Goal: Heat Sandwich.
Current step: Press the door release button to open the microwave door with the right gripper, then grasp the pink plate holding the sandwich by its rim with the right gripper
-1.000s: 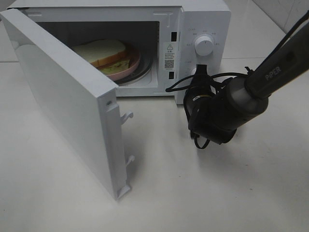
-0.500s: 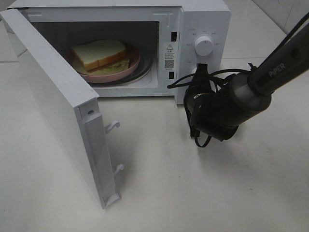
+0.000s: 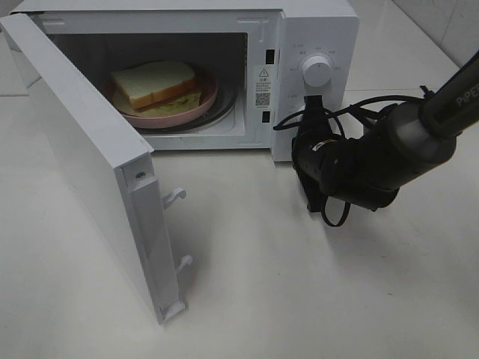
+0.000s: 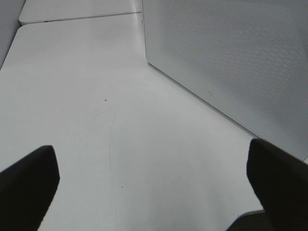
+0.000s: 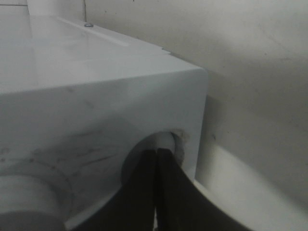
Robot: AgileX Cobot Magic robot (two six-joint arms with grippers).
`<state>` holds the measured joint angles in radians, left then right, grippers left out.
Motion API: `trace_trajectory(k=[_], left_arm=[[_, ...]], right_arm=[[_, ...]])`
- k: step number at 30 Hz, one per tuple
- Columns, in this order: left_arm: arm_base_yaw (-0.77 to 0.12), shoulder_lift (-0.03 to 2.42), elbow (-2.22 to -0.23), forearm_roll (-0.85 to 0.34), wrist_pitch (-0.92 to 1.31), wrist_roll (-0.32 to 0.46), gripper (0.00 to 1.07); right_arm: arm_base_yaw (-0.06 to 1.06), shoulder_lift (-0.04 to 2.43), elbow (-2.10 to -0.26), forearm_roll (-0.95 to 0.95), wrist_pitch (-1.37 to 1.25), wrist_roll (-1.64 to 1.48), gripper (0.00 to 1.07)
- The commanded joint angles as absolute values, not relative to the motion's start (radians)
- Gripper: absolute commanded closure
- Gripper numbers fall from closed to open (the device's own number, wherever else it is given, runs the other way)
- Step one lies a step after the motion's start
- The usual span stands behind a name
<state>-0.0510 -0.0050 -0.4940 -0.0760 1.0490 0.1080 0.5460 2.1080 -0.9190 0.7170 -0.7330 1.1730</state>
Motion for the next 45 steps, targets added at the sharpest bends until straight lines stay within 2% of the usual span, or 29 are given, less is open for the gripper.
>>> trace_trajectory(k=[1, 19, 31, 45], left_arm=[[-0.048, -0.02, -0.492, -0.085, 1.037, 0.1, 0.07], [-0.048, -0.02, -0.492, -0.085, 1.037, 0.1, 0.07], [-0.048, -0.02, -0.492, -0.085, 1.037, 0.1, 0.07], [-0.048, -0.02, -0.492, -0.085, 1.037, 0.1, 0.07]], right_arm=[[0.55, 2.07, -0.906, 0.658, -0.722, 1.129, 1.07], [0.547, 1.882, -0.743, 0.637, -0.496, 0.828, 1.07], [0.535, 1.669, -0.728, 0.511, -0.064, 0.391, 1.07], [0.535, 1.583, -0.757, 0.373, 0.38, -0.014, 1.07]])
